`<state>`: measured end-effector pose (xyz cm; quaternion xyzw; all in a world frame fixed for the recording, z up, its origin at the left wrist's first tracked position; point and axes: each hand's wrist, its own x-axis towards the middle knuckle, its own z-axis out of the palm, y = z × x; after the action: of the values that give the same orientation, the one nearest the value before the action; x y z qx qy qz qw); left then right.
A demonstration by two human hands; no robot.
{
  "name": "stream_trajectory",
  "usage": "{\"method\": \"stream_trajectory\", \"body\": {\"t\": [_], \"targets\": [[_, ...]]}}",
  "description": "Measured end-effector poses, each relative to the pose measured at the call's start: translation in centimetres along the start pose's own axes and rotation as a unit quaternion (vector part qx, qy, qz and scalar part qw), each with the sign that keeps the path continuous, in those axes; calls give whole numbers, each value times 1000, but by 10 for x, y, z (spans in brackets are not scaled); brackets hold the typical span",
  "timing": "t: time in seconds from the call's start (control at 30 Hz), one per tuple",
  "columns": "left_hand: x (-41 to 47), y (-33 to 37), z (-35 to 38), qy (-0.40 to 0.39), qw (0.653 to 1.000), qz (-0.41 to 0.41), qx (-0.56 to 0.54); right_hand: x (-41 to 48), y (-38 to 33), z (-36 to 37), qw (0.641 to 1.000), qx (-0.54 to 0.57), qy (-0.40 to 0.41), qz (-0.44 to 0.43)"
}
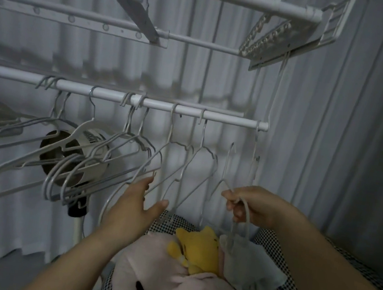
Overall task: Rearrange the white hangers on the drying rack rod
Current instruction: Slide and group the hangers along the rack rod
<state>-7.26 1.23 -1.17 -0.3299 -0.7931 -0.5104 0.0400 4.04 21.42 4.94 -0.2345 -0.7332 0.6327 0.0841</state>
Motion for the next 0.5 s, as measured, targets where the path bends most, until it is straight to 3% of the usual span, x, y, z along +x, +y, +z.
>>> {"method": "stream_trajectory", "body": {"t": [0.33, 0.5], "targets": [[-83, -4, 0, 128, 991, 48, 11, -70, 35, -3, 993, -52, -100, 23], [-115, -2, -12, 23, 997, 49, 52, -123, 46, 9, 976, -100, -189, 31]]}}
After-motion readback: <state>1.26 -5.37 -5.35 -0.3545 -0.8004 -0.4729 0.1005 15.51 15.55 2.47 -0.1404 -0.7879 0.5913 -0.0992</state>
